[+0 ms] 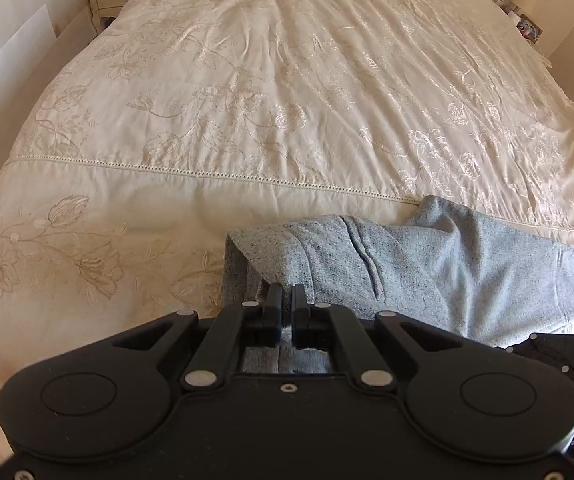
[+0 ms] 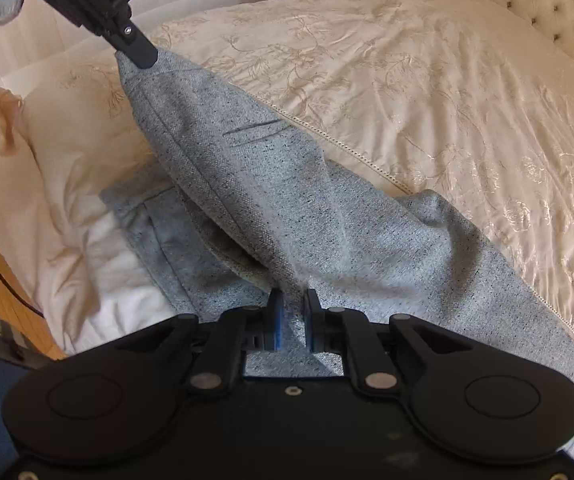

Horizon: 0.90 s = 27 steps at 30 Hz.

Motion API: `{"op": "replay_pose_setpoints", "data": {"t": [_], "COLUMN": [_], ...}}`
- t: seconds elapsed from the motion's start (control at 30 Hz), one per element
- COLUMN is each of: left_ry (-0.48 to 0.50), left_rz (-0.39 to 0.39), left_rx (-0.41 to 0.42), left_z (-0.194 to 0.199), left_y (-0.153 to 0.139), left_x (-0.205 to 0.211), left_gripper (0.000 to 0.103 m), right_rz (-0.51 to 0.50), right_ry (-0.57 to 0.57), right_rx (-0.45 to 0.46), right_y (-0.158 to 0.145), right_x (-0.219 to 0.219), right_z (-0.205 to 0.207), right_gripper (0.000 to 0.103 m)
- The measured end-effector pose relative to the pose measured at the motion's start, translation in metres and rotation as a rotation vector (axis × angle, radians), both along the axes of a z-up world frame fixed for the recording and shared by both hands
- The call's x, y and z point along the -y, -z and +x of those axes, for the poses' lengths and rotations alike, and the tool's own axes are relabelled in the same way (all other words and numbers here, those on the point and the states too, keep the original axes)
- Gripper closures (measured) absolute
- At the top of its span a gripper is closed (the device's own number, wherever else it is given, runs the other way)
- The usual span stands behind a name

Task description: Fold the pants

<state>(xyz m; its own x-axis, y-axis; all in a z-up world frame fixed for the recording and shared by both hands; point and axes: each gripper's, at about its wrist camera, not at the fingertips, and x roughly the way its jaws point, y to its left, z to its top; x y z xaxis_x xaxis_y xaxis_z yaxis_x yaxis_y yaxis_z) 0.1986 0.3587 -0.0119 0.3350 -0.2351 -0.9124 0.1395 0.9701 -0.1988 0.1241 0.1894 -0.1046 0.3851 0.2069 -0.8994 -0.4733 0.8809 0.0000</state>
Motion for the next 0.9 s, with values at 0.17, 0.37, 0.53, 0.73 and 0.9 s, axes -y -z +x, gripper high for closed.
{"op": "replay_pose_setpoints", "data": {"t": [0.17,0.37,0.53,0.73,0.9], "left_ry": [-0.021,-0.012,-0.01,0.047,0.066], "left_rz": [0.064,0.158,0.164,0.27,0.244], "left_rx": [-0.106,-0.169,-0.177,-0.039,0.116], "left_z": [-0.02,-0.034,-0.038,-0.044,-0.036], "left_y": [0.045,0.09,0.09,0.04,0.0], "left_x": [-0.001,0.003,0.001,0.024,0.056], "left_gripper": [0.097,0.097,0.094,0.092,0.092], "right_rz": [-0.041,-0.081,-0.03,0.081,0.207], "right_ry": [-0.039,-0.079,-0.034,0.069,0.317], "right_rx": [-0.113,-0.167,-0.204,-0.207,-0.172], "right_y": [0.045,0.07,0.068,0.04,0.016], "right_x": [-0.014,-0.026,-0.019,0.002,0.053], "right_z": [-0.007,-0.008,-0.001,0.004,0.009], "right_gripper": [0.092,0.091,0.09,0.083,0.082]}}
